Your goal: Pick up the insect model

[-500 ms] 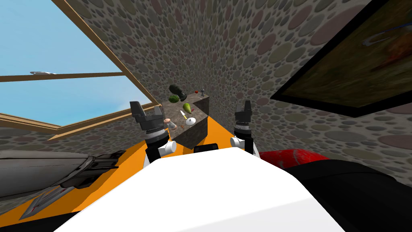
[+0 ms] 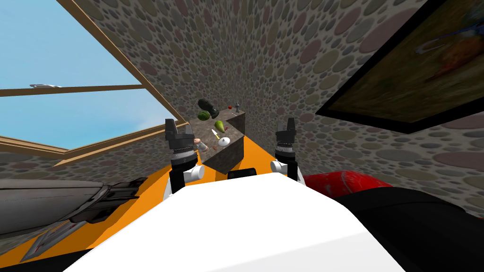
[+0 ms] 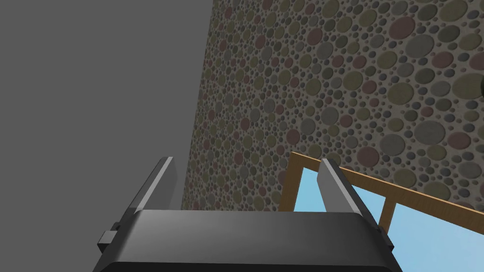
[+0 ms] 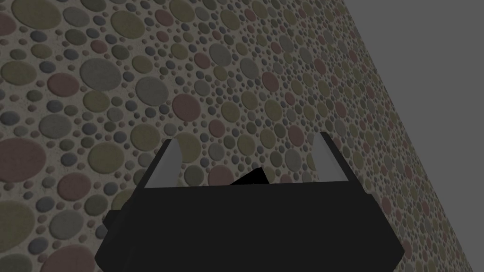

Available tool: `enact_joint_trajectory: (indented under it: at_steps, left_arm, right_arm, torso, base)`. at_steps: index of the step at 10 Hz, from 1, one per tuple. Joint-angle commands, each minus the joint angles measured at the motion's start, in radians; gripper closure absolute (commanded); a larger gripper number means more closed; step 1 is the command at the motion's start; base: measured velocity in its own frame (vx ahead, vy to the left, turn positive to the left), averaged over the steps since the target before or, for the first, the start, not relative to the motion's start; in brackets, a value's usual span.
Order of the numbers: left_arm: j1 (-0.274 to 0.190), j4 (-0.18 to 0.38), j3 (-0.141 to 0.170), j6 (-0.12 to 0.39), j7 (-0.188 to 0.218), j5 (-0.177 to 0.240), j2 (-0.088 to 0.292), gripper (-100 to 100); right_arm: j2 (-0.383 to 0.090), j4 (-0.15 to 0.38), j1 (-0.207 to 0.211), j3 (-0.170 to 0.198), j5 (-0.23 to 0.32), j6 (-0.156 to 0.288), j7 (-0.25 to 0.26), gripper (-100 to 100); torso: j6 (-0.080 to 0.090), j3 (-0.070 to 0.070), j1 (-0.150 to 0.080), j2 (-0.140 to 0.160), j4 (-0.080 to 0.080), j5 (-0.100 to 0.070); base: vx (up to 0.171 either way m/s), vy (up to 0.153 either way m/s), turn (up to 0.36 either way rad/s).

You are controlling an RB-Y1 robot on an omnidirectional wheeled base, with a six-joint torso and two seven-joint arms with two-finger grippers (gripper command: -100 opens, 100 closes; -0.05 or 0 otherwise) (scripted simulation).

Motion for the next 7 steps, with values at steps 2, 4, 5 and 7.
enact_joint_trajectory:
  at_steps: [2,4,5,7]
  left_arm:
    - [-0.014,0.002,0.007,0.061,0.008,0.032,0.032,-100]
    - [-0.032,0.010,0.016,0.125,0.016,0.077,0.068,-100]
    - [-0.032,0.010,0.016,0.142,0.016,0.077,0.068,-100]
    - [-0.042,0.014,0.021,0.187,0.020,0.100,0.084,-100]
  right_arm:
    - [0.000,0.000,0.000,0.000,0.000,0.000,0.000,0]
    - [0.000,0.000,0.000,0.000,0.000,0.000,0.000,0]
    - [0.000,0.000,0.000,0.000,0.000,0.000,0.000,0]
    - [0.000,0.000,0.000,0.000,0.000,0.000,0.000,0]
  torso:
    - [0.000,0.000,0.000,0.000,0.000,0.000]
    - [0.000,0.000,-0.001,-0.001,0.000,0.000]
    - [0.000,0.000,-0.001,0.000,0.000,0.000]
    - [0.000,0.000,-0.001,-0.001,0.000,0.000]
  base:
    - [-0.032,0.035,-0.036]
    - [-0.028,0.020,-0.051]
    - [-0.025,0.019,-0.021]
    - [-0.026,0.021,-0.035]
